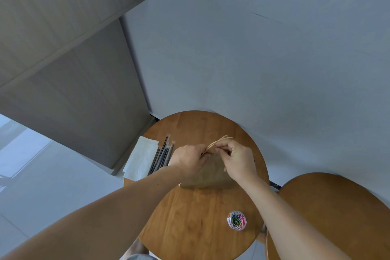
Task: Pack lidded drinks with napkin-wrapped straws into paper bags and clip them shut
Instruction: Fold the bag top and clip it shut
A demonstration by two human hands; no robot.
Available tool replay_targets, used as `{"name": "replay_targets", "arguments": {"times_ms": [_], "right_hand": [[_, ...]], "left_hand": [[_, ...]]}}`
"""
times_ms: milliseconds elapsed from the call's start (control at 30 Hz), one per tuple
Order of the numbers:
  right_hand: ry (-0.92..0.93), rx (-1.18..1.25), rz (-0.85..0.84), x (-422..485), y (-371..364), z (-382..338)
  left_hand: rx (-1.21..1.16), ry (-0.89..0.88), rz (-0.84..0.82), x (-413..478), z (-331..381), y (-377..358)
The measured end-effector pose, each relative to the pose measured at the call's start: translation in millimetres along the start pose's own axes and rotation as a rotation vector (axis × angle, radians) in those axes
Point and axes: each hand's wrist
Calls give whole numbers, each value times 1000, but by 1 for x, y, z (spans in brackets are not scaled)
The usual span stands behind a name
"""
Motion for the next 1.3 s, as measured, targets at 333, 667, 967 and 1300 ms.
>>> {"name": "replay_targets", "arguments": {"times_ms": [333, 667, 967, 1300], "right_hand": [[73, -155, -10, 4, -4, 4], [191, -323, -24, 1, -4, 16], [136, -538, -147, 6, 0, 14], [206, -520, -126, -3, 0, 20]], "left_hand": [[-3, -6, -6, 1, 5, -1], [-96, -3, 19, 0, 5, -6], [-97, 4, 71, 0, 3, -16], [-118, 21, 61, -5, 7, -14]]}}
Point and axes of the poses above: each hand's wrist, its own x-axis towards the middle knuckle, its own y-axis out of the back of the hand, z = x × y, and after that the axes turned 1 degree about -y, right-handed
